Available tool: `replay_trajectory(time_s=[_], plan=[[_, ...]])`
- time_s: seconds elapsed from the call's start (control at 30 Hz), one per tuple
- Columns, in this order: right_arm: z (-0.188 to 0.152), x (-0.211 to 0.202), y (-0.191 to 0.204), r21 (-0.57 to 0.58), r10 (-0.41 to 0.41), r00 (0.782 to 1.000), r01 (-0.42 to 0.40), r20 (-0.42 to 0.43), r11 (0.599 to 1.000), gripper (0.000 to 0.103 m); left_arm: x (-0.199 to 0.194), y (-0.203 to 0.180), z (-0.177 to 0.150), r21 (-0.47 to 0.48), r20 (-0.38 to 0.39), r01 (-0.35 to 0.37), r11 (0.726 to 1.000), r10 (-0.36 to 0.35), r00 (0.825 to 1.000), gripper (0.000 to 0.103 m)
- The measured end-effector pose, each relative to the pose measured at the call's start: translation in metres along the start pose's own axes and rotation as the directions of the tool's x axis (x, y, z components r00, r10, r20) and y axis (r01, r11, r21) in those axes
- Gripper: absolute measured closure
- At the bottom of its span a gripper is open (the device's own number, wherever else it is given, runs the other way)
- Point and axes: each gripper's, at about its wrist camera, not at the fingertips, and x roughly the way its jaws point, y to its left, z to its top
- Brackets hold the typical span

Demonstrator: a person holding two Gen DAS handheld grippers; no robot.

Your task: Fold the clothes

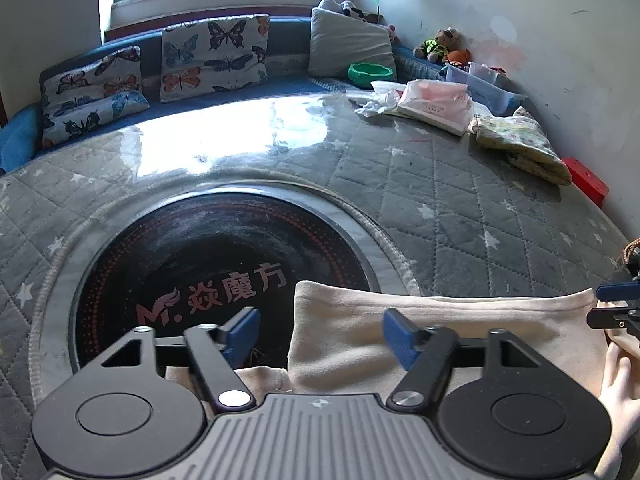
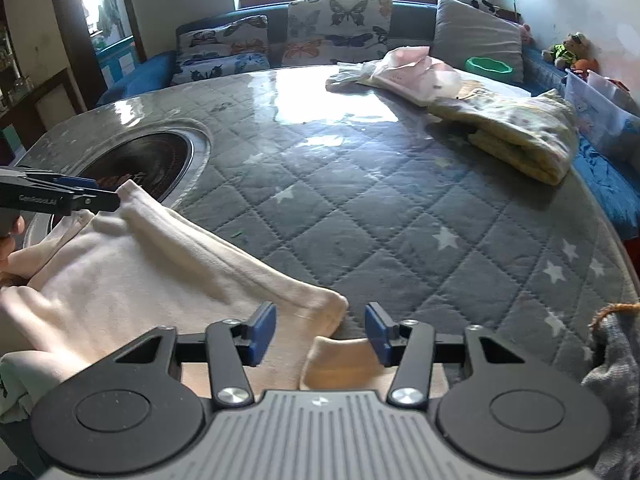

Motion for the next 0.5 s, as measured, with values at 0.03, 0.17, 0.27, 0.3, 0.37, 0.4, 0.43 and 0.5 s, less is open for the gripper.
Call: replay_trajectory(time_s=[0.03, 0.17, 0.27, 0.3, 0.37, 0.4, 0.43, 0.5], plan=[[0.0, 0.001, 0.0, 0.003, 0.003, 1.0, -0.003, -0.001, 1.0, 0.064, 0.003, 0.001, 0.0, -0.006, -0.01, 0.012, 1.0, -0.012, 1.0, 0.048], [-0.001, 0.002, -0.002, 0.014, 0.012, 1.0, -0.012, -0.007, 1.0, 0.075, 0.01, 0.005, -0.001, -0.023, -0.018, 0.027, 0.999, -0.027, 0.999, 0.059], [-0.001, 0.004, -0.003, 0.014, 0.008, 1.0, -0.008, -0.016, 1.0, 0.082, 0.015, 0.008, -0.002, -0.031, -0.022, 0.035, 0.999, -0.035, 0.999, 0.078], [0.0, 0.005, -0.003, 0.013, 0.007, 1.0, -0.006, -0.019, 1.0, 0.086, 0.015, 0.008, -0.002, -0.028, -0.02, 0.03, 0.999, -0.03, 0.999, 0.084], [0.0, 0.008, -0.001, 0.006, -0.008, 1.0, 0.008, -0.019, 1.0, 0.091, 0.013, 0.008, -0.004, -0.016, -0.005, 0.014, 1.0, -0.014, 1.0, 0.092], [0.001, 0.008, 0.001, -0.001, -0.009, 1.0, 0.009, -0.019, 1.0, 0.091, 0.011, 0.008, -0.005, -0.014, 0.006, 0.007, 1.0, -0.007, 1.0, 0.093], [0.003, 0.009, 0.003, -0.009, -0.009, 1.0, 0.009, -0.016, 1.0, 0.093, 0.008, 0.008, -0.006, -0.011, 0.016, 0.001, 1.0, 0.0, 1.0, 0.094], [0.007, 0.009, 0.008, -0.026, -0.009, 1.0, 0.009, -0.01, 1.0, 0.095, 0.002, 0.01, -0.007, -0.009, 0.042, -0.017, 1.0, 0.017, 0.999, 0.094]])
